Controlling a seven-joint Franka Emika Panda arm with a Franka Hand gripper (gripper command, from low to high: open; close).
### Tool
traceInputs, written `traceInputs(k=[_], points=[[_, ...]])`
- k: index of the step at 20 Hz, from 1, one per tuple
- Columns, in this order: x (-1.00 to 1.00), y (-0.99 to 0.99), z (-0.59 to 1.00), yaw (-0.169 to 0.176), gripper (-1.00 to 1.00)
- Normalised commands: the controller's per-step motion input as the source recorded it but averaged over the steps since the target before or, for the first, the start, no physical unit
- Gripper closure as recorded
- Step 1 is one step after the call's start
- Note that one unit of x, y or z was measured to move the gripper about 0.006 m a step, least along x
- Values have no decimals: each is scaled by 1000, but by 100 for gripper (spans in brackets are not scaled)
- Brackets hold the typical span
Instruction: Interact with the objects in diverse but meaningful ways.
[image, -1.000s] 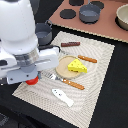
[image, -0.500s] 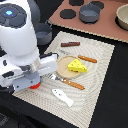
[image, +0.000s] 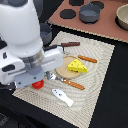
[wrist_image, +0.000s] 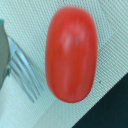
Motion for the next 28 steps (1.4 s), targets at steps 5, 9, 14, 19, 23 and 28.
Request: traceInputs(k=[5,9,14,19,23,28], points=[[634,-339,259,0,-100],[592,-394,230,34,-100],[672,-395,223,15,-100],[721,-257,285,28,-100],[606,-129,144,55,-100],[671,-106,21,59,-100]])
